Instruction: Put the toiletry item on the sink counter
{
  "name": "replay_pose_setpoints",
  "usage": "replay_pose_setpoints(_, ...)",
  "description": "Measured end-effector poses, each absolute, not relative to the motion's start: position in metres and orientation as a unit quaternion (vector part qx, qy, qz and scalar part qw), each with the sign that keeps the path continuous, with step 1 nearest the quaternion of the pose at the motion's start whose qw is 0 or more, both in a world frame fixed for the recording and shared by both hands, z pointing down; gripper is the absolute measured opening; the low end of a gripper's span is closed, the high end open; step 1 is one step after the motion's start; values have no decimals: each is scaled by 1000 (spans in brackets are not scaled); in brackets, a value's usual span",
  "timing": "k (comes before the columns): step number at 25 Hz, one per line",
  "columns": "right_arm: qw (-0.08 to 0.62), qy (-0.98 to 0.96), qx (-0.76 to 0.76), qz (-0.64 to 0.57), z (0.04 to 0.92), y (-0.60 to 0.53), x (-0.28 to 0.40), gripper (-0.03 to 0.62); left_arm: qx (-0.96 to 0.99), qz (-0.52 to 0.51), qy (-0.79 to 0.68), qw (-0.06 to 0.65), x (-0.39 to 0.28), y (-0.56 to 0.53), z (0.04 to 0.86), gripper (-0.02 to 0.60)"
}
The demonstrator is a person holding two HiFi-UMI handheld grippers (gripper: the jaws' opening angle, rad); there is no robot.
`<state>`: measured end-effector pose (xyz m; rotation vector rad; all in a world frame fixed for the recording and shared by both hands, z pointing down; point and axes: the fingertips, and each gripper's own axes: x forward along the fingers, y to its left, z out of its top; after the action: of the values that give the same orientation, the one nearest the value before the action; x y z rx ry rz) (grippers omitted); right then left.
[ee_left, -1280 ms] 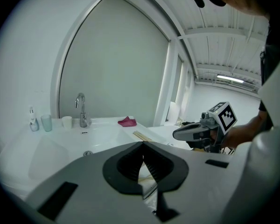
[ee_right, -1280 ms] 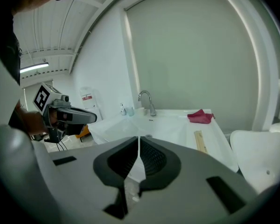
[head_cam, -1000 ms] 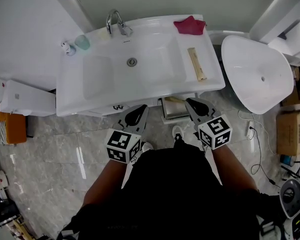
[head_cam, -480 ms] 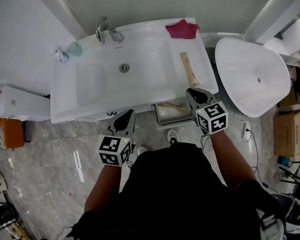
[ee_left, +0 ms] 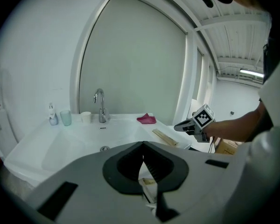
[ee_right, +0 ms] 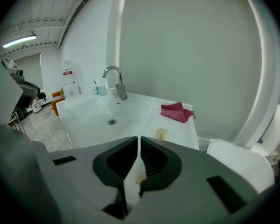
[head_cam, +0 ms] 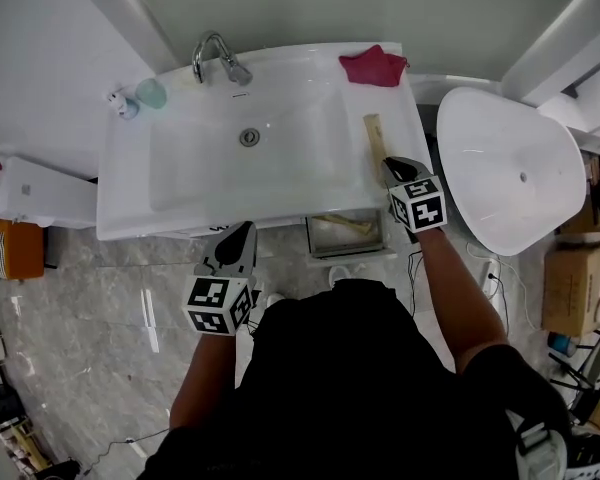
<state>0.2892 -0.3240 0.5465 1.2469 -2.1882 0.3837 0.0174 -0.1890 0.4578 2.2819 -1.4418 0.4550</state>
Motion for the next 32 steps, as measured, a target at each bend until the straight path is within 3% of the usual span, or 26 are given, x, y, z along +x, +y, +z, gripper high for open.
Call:
replay_pose_setpoints(8,354,-800,466,133,591,-366,306,34,790,165,-551,211,2,-187,463,6)
replay_pose_setpoints(17,367,-775,461,227,632,-390,315,83,771,166,-575,219,-8,-182,465,6)
replay_pose_setpoints(26,352,-754,467,300,649,-392,317,80,765,165,-582,220,-18,-175,464,6)
replay_pose_setpoints(32,362,-754,469,285,646,-390,314,35,768,164,-579,219,-21,-171,464,6)
